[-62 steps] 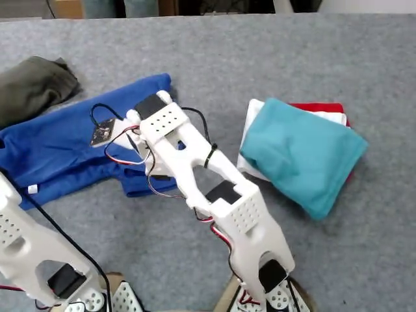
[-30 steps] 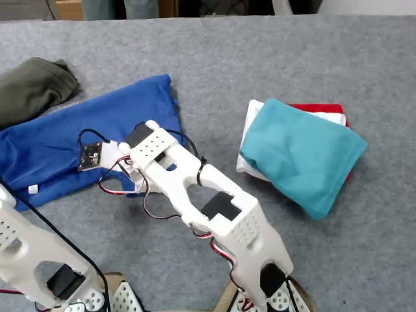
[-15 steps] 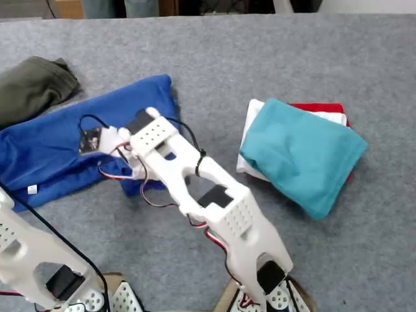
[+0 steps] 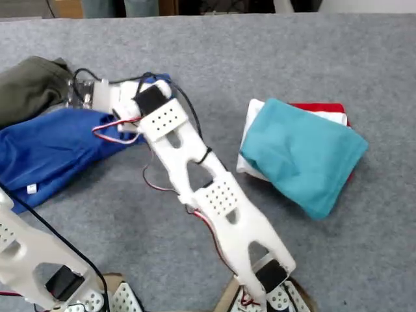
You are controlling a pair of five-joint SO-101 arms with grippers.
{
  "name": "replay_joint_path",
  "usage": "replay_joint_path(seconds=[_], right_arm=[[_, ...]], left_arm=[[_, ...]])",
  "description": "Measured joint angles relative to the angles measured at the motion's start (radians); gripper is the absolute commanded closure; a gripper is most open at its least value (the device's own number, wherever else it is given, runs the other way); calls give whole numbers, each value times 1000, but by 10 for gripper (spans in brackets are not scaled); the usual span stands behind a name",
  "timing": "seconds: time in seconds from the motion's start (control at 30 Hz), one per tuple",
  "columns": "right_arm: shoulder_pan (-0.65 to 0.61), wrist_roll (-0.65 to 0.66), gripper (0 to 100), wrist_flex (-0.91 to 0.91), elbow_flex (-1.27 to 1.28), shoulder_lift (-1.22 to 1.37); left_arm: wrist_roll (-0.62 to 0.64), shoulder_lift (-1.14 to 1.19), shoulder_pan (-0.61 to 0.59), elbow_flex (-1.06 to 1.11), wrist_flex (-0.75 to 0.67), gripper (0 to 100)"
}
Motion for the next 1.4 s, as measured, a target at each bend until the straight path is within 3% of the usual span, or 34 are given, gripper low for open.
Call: replay_joint_path(seconds=[0.2,0.37,0.4,0.57,0.7,0.8,1.03,1.2,1.4], right_arm=[[14,0,946,-259,-44,161],[12,0,627,-273,-55,206],[12,0,603,-272,-71,206],[21,-2,740,-278,-107,189],[64,-83,986,-287,-107,94],[69,-153,972,-158,-107,0],[-29,-275,985,362,-77,-84],[-35,-331,985,328,120,-58],[5,-333,985,41,167,29]], left_arm=[[0,0,0,0,0,770],[0,0,2,0,0,770],[0,0,6,3,0,770],[0,0,20,64,-64,770],[0,0,20,68,-75,770],[0,0,20,68,-77,770],[0,0,20,68,-77,770],[0,0,20,68,-77,770],[0,0,20,71,-77,770]])
